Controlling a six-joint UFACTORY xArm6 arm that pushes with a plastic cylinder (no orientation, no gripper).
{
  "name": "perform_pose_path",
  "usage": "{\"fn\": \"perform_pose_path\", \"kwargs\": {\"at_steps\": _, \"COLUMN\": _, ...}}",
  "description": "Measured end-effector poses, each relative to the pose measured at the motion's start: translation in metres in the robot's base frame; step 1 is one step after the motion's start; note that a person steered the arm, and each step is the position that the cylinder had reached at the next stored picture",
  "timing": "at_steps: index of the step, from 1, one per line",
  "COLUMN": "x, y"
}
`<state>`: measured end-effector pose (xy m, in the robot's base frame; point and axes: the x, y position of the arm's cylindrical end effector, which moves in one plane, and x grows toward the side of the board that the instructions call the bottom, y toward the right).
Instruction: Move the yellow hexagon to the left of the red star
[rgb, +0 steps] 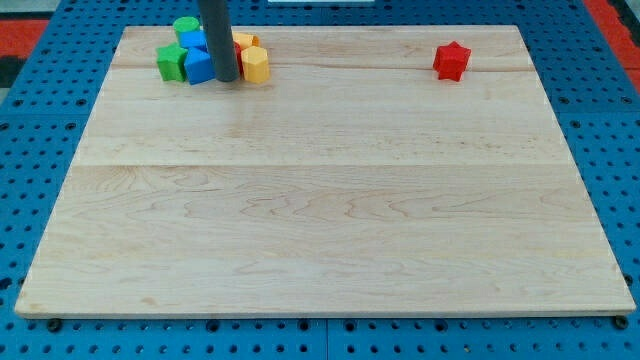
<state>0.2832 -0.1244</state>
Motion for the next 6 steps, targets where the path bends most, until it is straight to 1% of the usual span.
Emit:
{"fn": "perform_pose_path", "kwargs": {"at_steps": 1, "x": -0.012, "y": 0.034}}
{"fn": "perform_pose_path", "kwargs": {"at_steps": 2, "x": 0.002, "y": 0.085}}
{"fn": "perform_pose_path", "kwargs": {"at_steps": 3, "x": -0.008, "y": 0.076}}
{"fn": "perform_pose_path", "kwargs": {"at_steps": 4, "x": -0.031, "y": 0.063}}
{"fn": "perform_pose_path", "kwargs": {"at_steps": 5, "x": -0.030, "y": 0.140}}
{"fn": "perform_pose_path", "kwargs": {"at_steps": 6, "x": -0.018, "y": 0.168}}
